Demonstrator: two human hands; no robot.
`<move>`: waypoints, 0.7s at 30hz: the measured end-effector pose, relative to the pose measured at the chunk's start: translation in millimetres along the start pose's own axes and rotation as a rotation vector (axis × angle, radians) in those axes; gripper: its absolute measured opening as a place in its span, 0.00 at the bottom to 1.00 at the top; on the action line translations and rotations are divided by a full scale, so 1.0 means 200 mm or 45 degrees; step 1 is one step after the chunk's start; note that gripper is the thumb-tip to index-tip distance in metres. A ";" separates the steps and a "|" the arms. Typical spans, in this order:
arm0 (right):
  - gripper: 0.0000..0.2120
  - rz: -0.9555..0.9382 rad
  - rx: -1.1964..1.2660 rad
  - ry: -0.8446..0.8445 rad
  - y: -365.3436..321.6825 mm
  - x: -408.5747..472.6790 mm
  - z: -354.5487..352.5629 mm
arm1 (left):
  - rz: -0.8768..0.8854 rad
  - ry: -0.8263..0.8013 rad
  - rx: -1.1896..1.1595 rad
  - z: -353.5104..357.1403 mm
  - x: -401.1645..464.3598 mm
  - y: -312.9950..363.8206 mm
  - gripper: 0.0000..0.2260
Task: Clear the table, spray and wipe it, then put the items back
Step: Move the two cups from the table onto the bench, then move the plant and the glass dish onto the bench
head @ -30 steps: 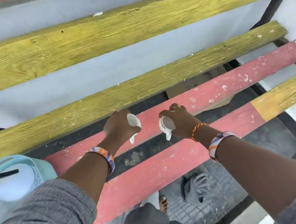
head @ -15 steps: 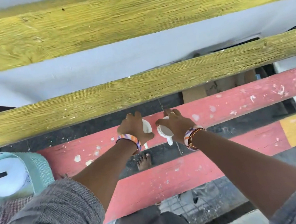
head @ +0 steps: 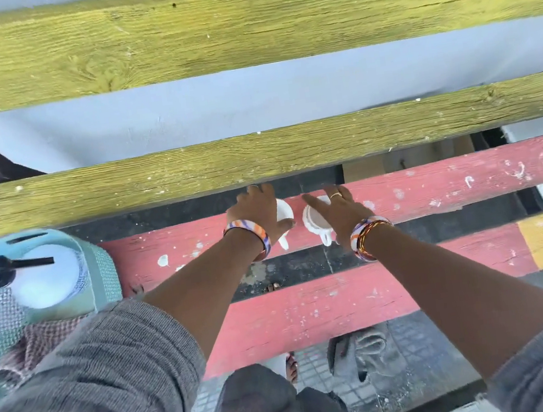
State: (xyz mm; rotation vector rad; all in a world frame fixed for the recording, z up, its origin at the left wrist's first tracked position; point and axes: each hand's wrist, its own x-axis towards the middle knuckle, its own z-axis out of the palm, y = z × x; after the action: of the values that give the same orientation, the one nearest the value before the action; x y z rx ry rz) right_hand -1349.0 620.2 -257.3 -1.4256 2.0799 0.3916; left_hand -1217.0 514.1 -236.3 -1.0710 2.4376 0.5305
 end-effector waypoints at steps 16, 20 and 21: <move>0.13 -0.541 -0.136 0.587 -1.43 -0.52 -0.42 | 0.075 0.294 -0.086 -0.31 -1.10 -1.06 0.15; 0.13 -0.742 -0.073 0.662 -2.04 -0.58 -0.46 | -0.090 0.490 -0.178 -0.38 -1.42 -1.55 0.15; 0.13 -0.770 -0.060 0.679 -2.21 -0.60 -0.45 | -0.137 0.529 -0.197 -0.38 -1.51 -1.69 0.15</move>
State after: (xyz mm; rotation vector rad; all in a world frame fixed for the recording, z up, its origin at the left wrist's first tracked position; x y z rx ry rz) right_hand -938.9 490.5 -77.8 -2.2690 1.8729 -0.2114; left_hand -792.6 443.3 -73.7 -1.4959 2.7014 0.5084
